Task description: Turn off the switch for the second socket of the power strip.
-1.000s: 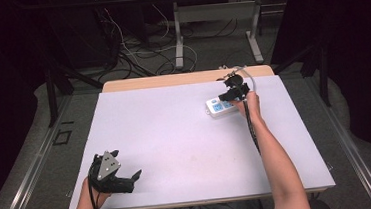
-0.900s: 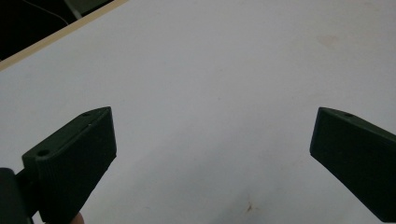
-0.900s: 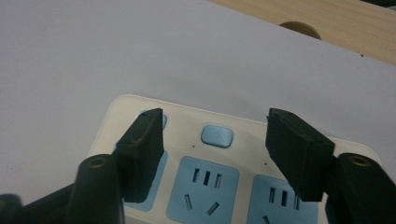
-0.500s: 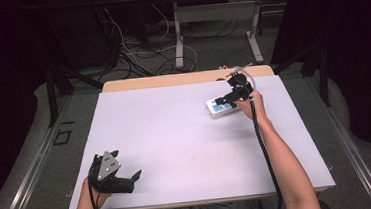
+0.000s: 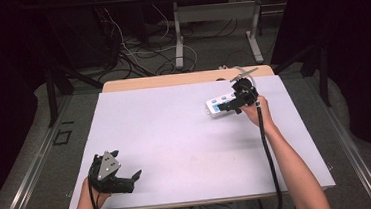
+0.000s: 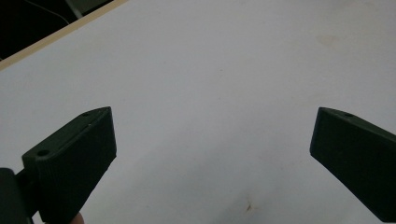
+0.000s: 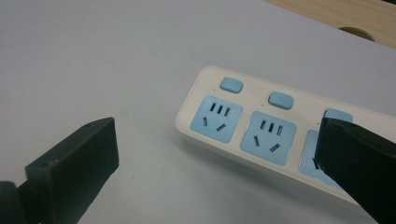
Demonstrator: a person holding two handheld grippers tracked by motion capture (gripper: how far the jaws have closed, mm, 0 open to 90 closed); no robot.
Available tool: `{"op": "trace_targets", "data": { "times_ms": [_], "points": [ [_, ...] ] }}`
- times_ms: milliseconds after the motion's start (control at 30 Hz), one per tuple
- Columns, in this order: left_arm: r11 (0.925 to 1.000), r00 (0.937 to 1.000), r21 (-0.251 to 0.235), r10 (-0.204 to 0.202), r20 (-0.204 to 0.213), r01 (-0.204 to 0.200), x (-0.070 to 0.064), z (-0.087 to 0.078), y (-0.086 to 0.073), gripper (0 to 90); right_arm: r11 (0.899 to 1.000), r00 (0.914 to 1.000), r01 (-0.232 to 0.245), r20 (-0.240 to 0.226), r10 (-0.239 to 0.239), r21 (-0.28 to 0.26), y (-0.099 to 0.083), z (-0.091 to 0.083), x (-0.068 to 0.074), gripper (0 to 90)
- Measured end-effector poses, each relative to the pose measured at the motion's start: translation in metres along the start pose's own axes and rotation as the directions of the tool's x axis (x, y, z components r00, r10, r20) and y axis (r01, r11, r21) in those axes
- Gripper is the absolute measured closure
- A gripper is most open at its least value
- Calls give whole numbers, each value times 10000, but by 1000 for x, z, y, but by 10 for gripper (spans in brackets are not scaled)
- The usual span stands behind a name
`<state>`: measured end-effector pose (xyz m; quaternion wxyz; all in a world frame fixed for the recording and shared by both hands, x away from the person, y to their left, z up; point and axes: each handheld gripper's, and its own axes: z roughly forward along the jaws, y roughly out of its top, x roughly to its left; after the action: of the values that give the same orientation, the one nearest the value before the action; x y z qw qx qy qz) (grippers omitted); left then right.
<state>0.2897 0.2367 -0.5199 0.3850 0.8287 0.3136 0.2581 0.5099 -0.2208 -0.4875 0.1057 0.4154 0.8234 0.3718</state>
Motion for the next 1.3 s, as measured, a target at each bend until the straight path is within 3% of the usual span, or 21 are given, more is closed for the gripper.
{"op": "trace_targets", "data": {
  "times_ms": [700,1300],
  "points": [
    [10000,10000,-21,-12,-33,12,0,-1,0,1,9950,9945,990,-342,-994,-127,-32,-33,34,0],
    [10000,10000,-10,-11,-59,11,0,-2,0,1,9916,9915,1294,-167,-1294,1,-68,-59,51,0]
  ]
}}
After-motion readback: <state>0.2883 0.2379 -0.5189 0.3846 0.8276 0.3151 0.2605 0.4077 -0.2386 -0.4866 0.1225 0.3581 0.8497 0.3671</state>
